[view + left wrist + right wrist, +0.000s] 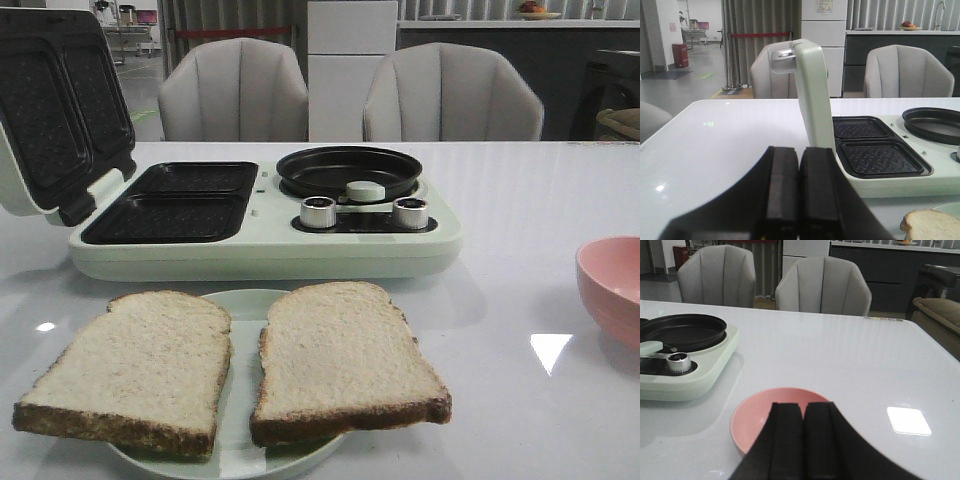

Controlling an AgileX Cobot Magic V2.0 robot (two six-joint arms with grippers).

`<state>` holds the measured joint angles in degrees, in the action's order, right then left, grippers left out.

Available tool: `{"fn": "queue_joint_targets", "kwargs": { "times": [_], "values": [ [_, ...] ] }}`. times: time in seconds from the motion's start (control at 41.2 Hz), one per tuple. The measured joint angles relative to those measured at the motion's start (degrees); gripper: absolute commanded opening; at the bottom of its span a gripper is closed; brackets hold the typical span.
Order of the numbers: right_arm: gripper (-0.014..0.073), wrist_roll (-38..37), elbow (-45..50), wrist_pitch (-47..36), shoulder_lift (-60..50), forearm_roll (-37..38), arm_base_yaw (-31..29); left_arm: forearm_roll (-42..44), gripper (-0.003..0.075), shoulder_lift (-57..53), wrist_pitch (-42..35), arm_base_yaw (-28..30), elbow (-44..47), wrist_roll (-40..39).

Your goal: Make breakfast with bread and shrimp

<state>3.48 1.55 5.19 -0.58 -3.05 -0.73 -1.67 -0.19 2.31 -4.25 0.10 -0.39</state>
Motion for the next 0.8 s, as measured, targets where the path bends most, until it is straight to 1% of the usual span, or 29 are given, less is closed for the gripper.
{"fn": "queue_joint_targets", "kwargs": {
  "times": [0.316,0.486,0.608,0.802],
  "values": [
    [0.0007,0.0,0.0,-1.04,0.0,-0.12,0.0,0.0,0.0099,0.0,-0.45,0.0,0.0,0.0],
    [0.0007,0.0,-1.16,-2.05,0.0,-1.99,0.0,-1.27,0.0099,0.0,-3.79,0.0,0.0,0.0],
    [0.0007,0.0,-6.45,0.35,0.0,-2.22,0.0,-1.64,0.0099,0.0,-4.14,0.0,-1.52,0.0],
    [0.0007,0.0,-16.89,3.87,0.0,-2.4,0.0,0.52,0.0099,0.0,-3.21,0.0,-12.23,0.0]
  ]
}}
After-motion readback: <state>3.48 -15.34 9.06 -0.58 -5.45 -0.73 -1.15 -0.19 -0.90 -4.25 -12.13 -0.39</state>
